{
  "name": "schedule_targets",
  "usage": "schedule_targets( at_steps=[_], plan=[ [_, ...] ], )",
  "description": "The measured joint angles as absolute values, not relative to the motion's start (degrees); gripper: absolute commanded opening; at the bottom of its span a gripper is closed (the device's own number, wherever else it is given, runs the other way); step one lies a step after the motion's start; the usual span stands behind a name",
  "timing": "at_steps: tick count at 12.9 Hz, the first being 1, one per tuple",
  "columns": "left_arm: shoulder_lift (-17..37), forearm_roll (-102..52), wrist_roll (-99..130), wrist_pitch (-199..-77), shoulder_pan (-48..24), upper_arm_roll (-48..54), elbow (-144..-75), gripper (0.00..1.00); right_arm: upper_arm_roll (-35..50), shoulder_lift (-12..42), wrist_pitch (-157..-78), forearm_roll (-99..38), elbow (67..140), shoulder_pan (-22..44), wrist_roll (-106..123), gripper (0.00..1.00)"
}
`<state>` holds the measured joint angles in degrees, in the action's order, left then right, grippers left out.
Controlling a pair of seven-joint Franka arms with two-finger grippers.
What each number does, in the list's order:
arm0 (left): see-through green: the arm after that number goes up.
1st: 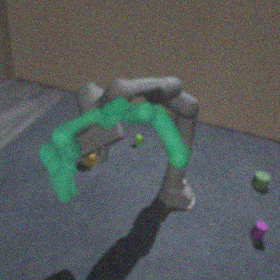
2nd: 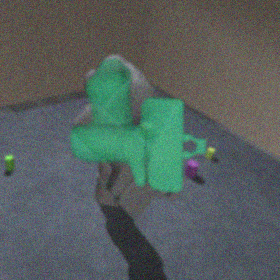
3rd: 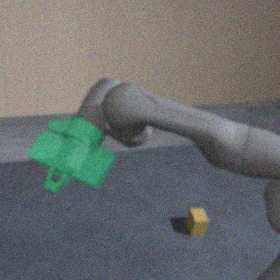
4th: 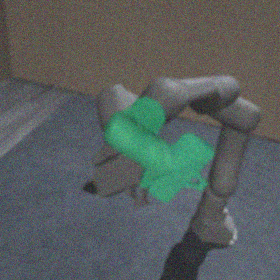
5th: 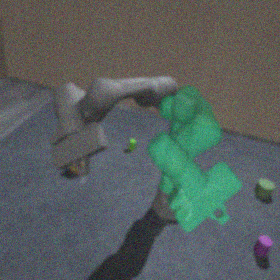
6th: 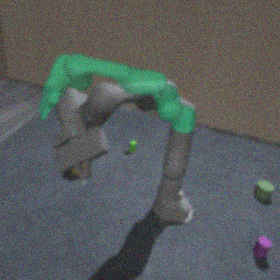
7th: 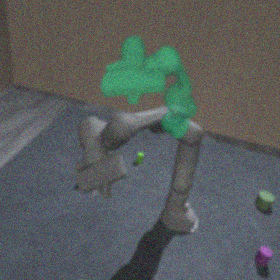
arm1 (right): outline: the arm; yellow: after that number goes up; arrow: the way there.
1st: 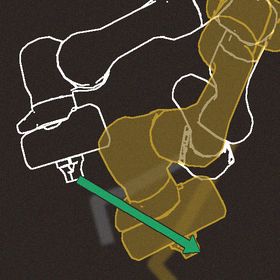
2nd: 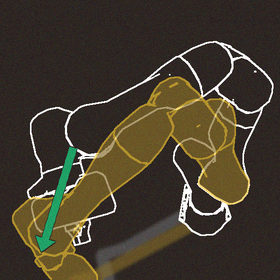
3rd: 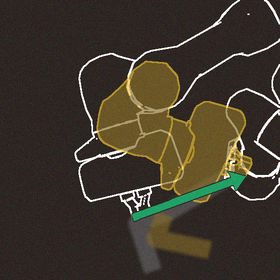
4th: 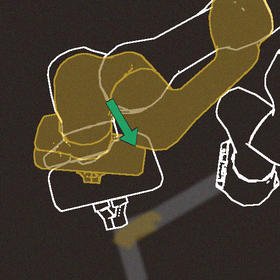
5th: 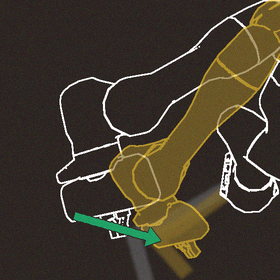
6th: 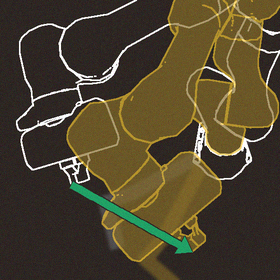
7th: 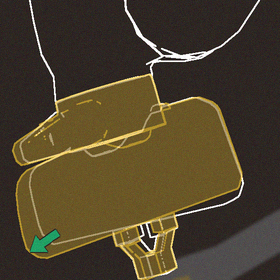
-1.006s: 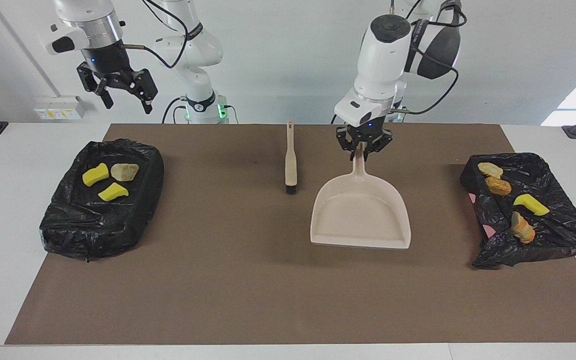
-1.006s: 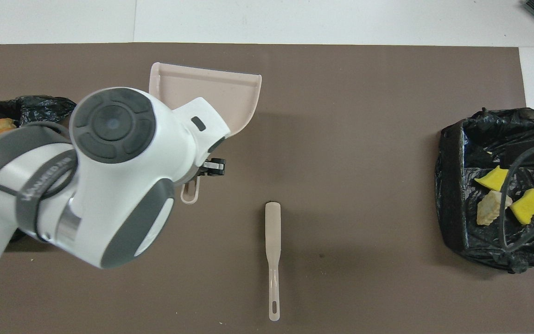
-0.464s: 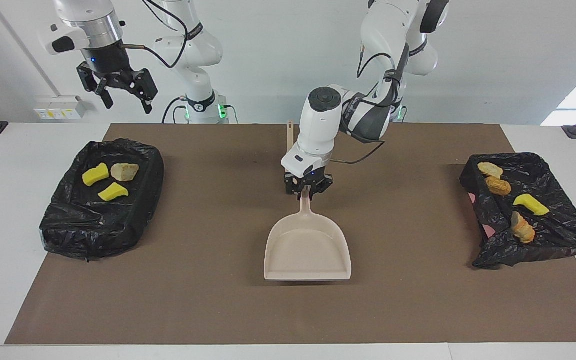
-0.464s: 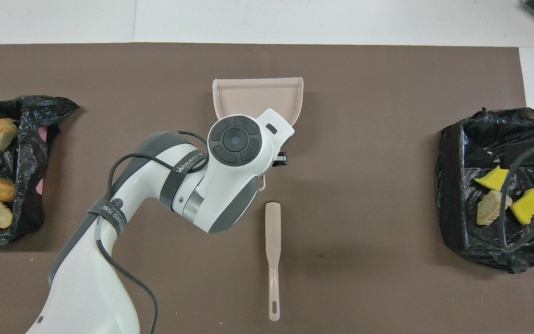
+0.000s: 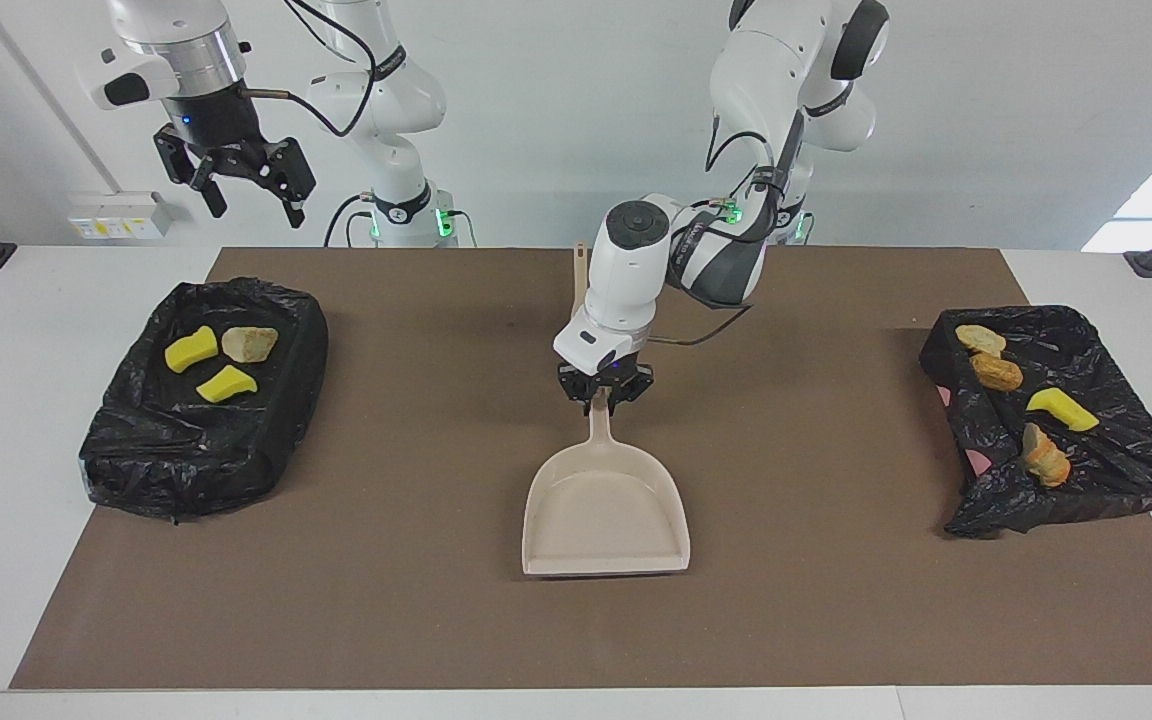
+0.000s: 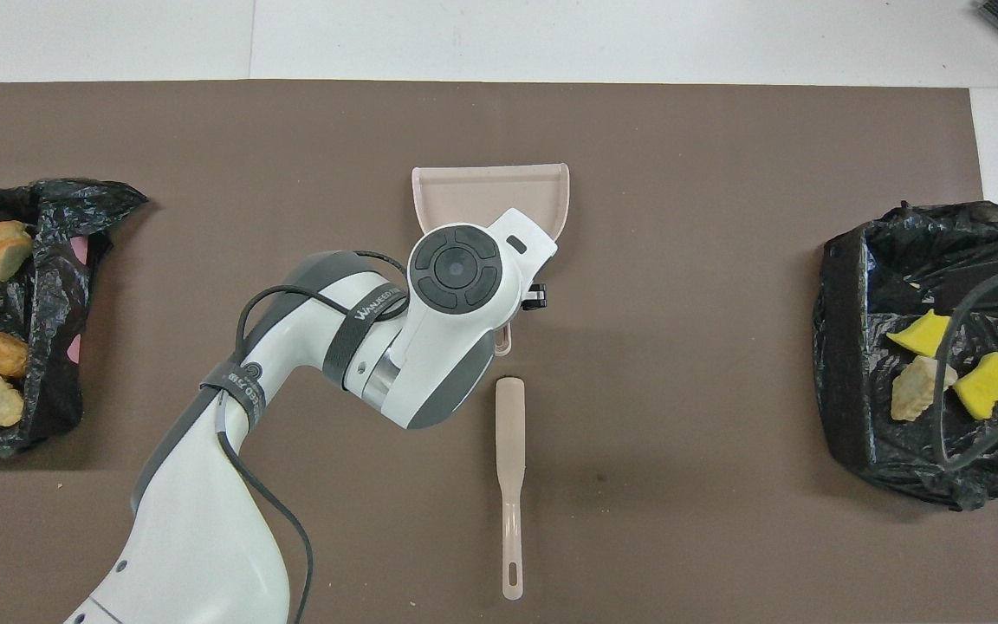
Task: Sweep and dump trash in bin
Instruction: 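Bring the empty dustpan back and set it beside the brush with the left gripper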
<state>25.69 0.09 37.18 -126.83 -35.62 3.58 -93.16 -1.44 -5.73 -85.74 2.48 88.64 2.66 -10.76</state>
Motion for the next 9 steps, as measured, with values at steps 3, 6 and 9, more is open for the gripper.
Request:
schedule_targets(
  at_steps=[3,6,9],
  plan=[
    [24.98,0.09,36.99,-126.1,-34.97,2.43,-92.45,1.0,-1.44,-5.73,-85.74,2.48,88.64,2.66,-10.76,1.0],
    [21.55,0.1,33.78,-121.78,-31.49,1.83,-91.66,1.0,-1.44,-5.73,-85.74,2.48,88.64,2.66,-10.76,1.0],
    [17.94,0.07,28.42,-117.15,-26.57,1.75,-91.51,1.0,-1.44,-5.73,-85.74,2.48,88.64,2.66,-10.76,1.0]
  ],
)
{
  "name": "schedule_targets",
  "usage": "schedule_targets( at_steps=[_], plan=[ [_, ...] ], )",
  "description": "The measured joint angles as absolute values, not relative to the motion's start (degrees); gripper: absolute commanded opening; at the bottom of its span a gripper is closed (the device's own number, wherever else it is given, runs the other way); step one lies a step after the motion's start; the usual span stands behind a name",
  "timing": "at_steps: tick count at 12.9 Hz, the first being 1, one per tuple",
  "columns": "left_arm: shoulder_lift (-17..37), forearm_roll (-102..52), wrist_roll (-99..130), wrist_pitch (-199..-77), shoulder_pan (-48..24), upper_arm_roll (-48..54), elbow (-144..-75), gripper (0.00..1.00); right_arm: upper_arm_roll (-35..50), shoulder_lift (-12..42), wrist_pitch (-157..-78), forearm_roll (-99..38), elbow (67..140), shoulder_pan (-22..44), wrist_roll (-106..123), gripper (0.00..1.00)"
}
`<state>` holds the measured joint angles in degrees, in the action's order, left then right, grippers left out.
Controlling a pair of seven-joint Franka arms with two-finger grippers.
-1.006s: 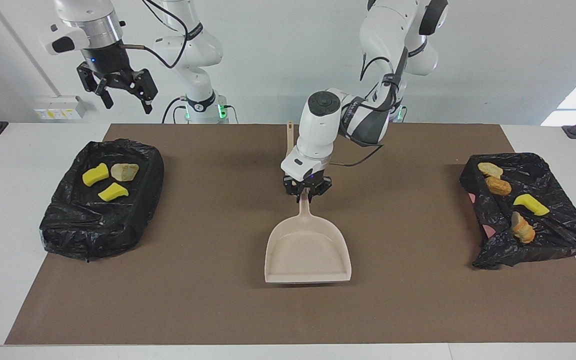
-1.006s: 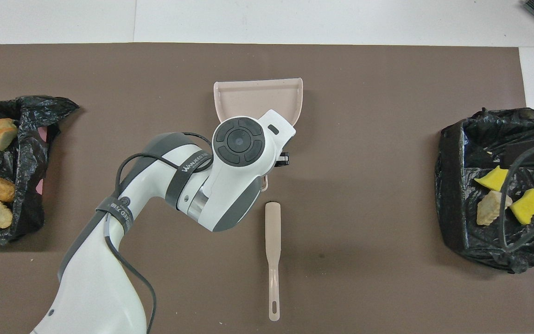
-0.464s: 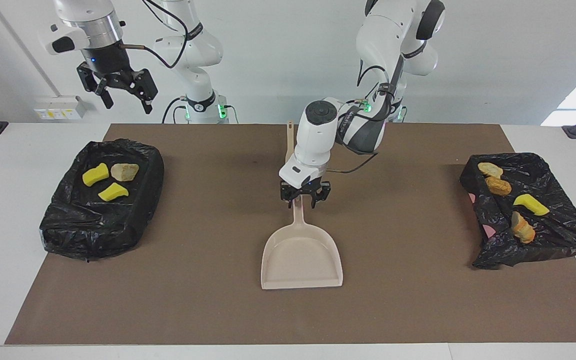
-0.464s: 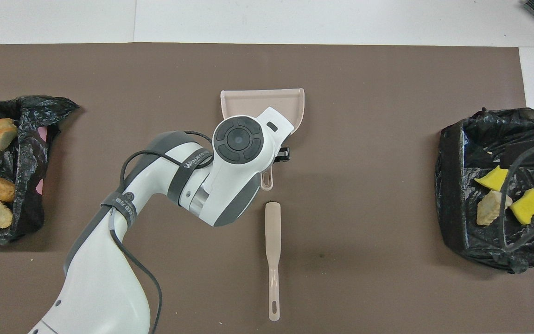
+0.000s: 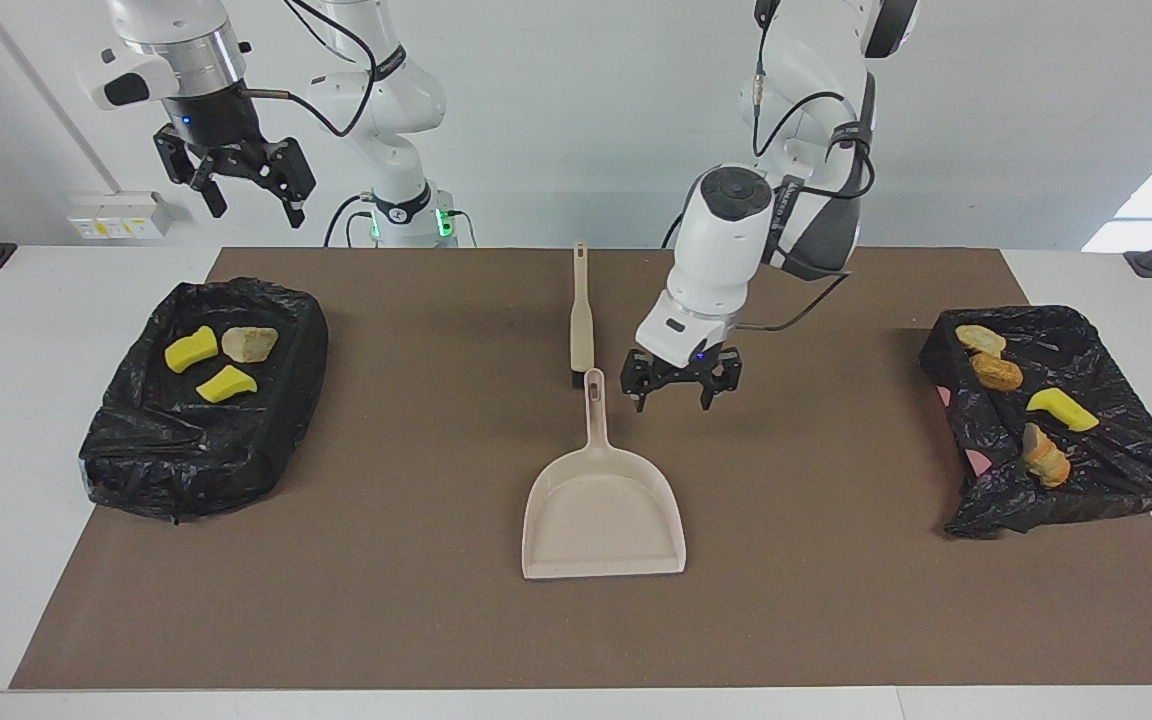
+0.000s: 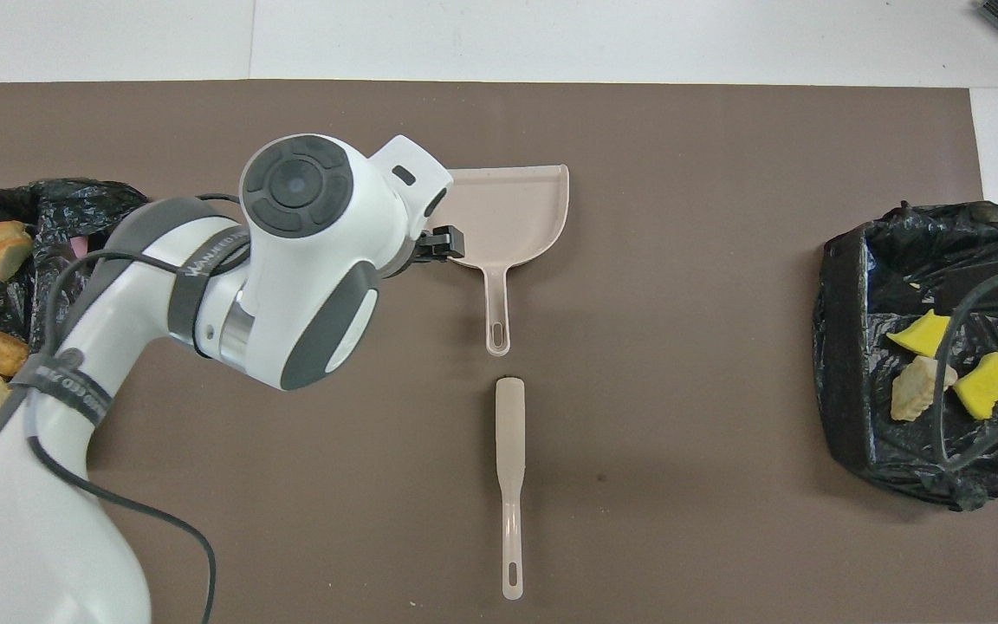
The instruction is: Sweep and dump trash in bin
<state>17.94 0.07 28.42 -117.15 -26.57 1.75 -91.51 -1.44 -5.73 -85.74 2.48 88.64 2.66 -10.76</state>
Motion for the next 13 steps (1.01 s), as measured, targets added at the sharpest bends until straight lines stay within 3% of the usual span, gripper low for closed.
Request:
schedule_targets(
  at_steps=[13],
  plan=[
    [5.25,-2.71,-4.6,-95.92,-4.17,0.72,-89.3,1.0,-1.44,-5.73,-85.74,2.48,88.64,2.66,-10.76,1.0]
  ],
)
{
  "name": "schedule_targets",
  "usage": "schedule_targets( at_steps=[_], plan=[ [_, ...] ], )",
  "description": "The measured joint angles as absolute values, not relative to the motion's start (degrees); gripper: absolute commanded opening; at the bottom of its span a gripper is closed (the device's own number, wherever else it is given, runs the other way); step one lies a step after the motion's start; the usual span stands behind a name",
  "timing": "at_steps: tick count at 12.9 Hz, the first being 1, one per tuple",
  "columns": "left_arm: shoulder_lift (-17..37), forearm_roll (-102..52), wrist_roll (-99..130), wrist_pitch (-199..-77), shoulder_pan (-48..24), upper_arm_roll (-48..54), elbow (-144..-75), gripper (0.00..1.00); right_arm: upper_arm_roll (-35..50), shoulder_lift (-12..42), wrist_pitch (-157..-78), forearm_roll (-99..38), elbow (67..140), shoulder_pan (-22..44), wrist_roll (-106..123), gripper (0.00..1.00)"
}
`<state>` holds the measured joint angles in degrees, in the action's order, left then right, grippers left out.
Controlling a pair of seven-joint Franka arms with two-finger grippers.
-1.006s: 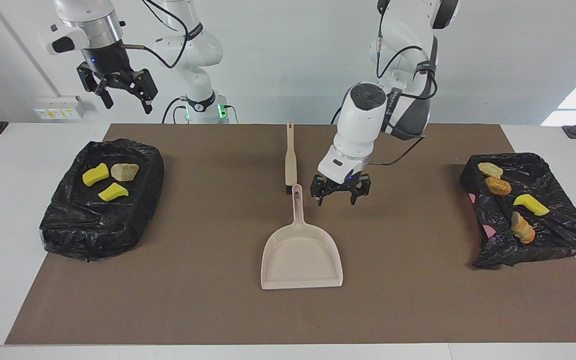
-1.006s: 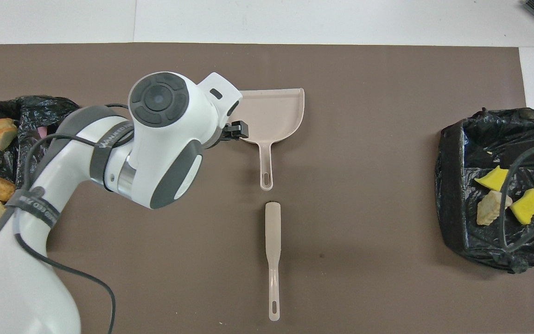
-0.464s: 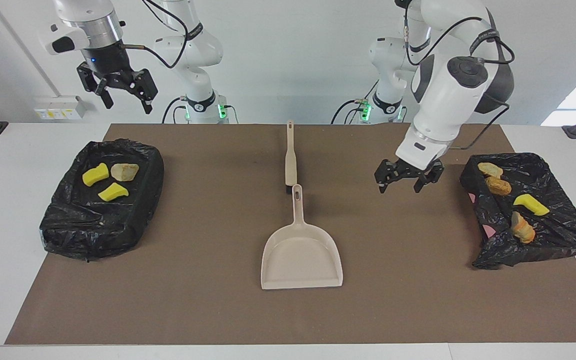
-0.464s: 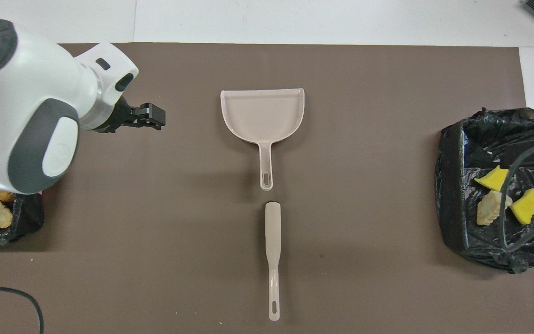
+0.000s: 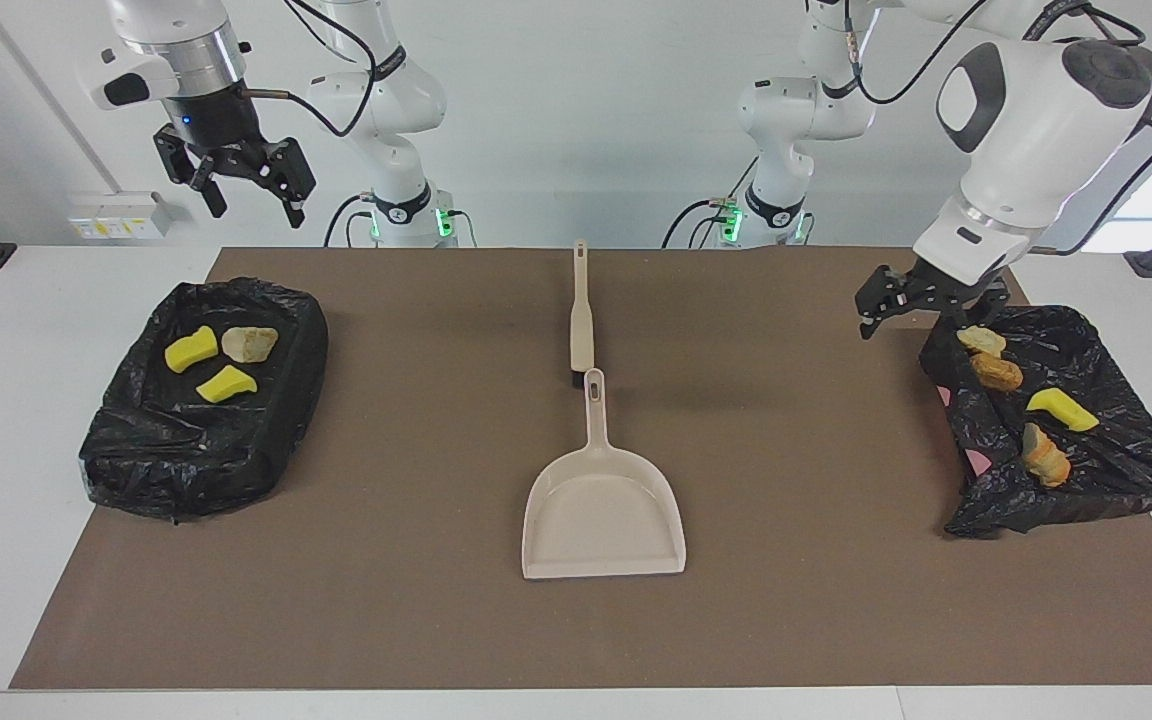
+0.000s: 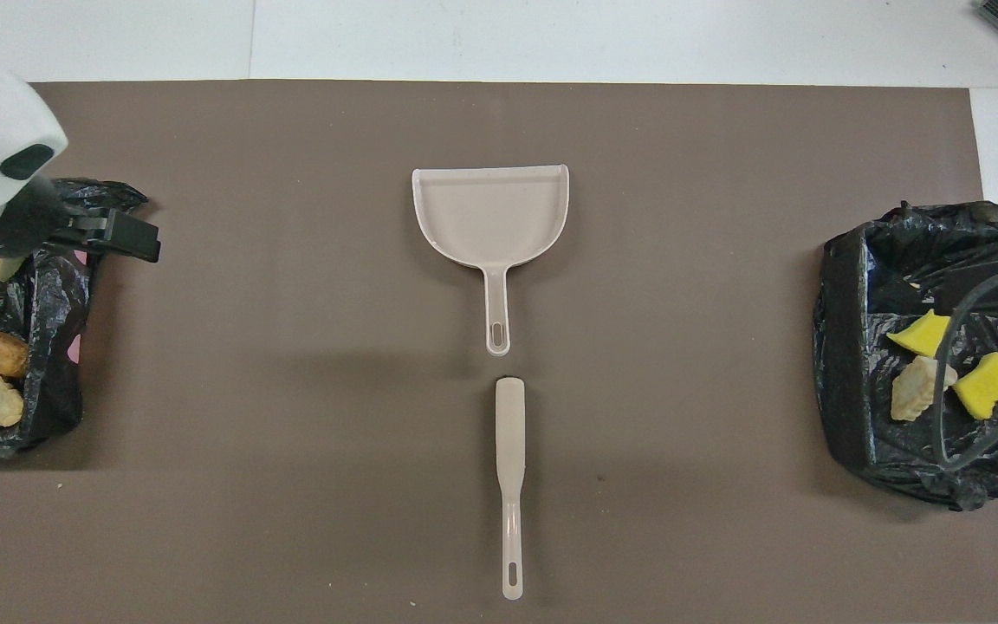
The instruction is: Sweep and dump trash in bin
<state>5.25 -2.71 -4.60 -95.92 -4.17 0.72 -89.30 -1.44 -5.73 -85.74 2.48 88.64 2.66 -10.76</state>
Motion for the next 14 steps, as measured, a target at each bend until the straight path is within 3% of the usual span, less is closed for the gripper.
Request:
schedule_targets(
  at_steps=[7,14],
  plan=[
    [0.74,-1.89,-6.11,-86.71,-2.67,-0.94,-89.0,1.0,-1.44,-5.73,-85.74,2.48,88.64,2.66,-10.76,1.0],
    [-3.81,-1.81,-7.73,-85.98,-2.78,-0.65,-91.83,1.0,-1.44,-5.73,-85.74,2.48,88.64,2.66,-10.76,1.0]
  ],
)
